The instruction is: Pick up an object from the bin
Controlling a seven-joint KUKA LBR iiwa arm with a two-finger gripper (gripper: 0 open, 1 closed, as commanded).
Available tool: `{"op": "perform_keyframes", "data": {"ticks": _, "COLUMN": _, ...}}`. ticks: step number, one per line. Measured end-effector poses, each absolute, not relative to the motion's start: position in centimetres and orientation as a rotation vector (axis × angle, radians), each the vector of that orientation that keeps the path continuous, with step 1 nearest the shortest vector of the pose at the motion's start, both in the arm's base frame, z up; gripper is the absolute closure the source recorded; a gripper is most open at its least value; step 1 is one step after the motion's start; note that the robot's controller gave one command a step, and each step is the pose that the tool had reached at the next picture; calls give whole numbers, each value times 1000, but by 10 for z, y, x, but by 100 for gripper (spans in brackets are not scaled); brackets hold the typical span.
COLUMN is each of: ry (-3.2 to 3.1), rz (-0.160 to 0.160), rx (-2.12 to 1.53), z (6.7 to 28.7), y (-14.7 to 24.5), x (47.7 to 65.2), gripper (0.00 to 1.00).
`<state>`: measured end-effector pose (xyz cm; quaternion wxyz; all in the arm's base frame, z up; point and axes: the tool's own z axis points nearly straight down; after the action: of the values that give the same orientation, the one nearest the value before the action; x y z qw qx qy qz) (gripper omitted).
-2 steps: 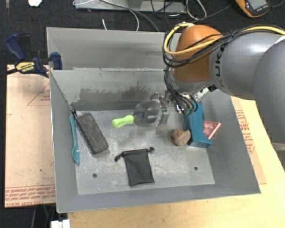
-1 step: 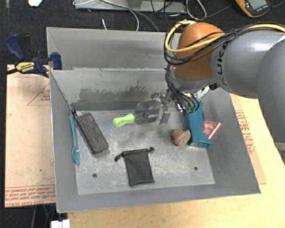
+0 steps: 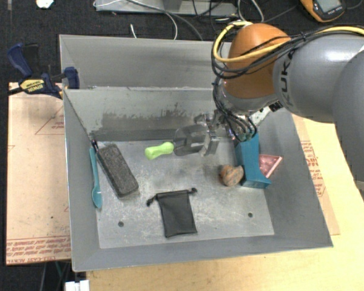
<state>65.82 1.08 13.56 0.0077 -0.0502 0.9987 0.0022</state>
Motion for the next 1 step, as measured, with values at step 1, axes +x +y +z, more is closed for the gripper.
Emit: {"op": "perform_keyframes", "data": {"ticks": 1, "ry": 3132, "rz": 7, "rx": -158, "z": 155, "y": 11, "x": 656, "gripper": 100}}
